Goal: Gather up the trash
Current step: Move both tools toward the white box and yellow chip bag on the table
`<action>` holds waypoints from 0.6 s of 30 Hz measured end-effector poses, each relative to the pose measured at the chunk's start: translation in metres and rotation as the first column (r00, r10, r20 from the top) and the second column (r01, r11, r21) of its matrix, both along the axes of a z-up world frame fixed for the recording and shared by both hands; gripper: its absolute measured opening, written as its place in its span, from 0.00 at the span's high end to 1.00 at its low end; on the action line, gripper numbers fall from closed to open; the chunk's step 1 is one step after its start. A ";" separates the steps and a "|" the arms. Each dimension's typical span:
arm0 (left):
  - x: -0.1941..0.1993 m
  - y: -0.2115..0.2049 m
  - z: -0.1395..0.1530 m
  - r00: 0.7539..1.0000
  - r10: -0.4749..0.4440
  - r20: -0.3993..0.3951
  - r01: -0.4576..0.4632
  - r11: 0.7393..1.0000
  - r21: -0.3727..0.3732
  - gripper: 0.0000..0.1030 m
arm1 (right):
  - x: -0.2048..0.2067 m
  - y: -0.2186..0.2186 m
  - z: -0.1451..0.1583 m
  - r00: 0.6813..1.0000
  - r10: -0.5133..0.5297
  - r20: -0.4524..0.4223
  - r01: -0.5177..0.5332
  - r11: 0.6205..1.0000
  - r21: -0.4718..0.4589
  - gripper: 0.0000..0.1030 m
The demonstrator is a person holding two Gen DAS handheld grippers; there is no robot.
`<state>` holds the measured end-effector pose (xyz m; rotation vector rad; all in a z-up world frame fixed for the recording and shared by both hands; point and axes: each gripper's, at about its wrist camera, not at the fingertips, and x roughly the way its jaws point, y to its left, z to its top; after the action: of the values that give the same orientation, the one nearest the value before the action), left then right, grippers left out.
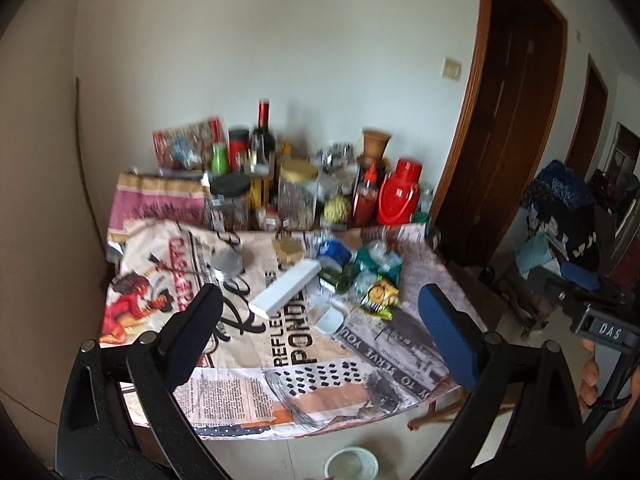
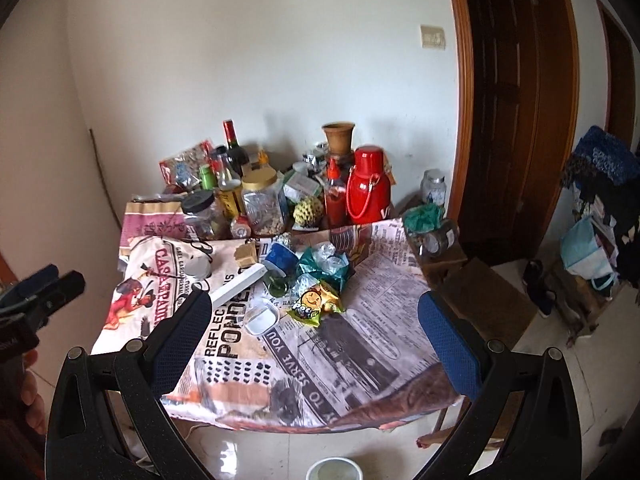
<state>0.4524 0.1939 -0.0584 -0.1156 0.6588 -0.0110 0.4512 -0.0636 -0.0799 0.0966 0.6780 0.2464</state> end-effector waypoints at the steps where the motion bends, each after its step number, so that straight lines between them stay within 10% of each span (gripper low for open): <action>1: 0.005 0.003 -0.008 1.000 0.000 -0.019 0.000 1.000 -0.004 0.05 | 0.007 0.001 -0.005 1.000 -0.002 -0.011 0.002 1.000 -0.003 0.01; 10: 0.090 0.019 -0.092 0.978 0.094 -0.188 -0.090 0.995 0.032 0.05 | 0.099 0.007 -0.076 0.971 0.039 -0.236 -0.036 0.999 0.020 0.01; 18: 0.168 0.024 -0.177 0.931 0.150 -0.333 -0.101 0.982 0.160 0.06 | 0.173 0.013 -0.154 0.882 0.092 -0.463 -0.112 0.994 -0.015 0.01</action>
<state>0.6202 0.2182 -0.2357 -0.0227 0.9995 0.1837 0.6243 -0.0503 -0.2337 0.0802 1.1669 0.3149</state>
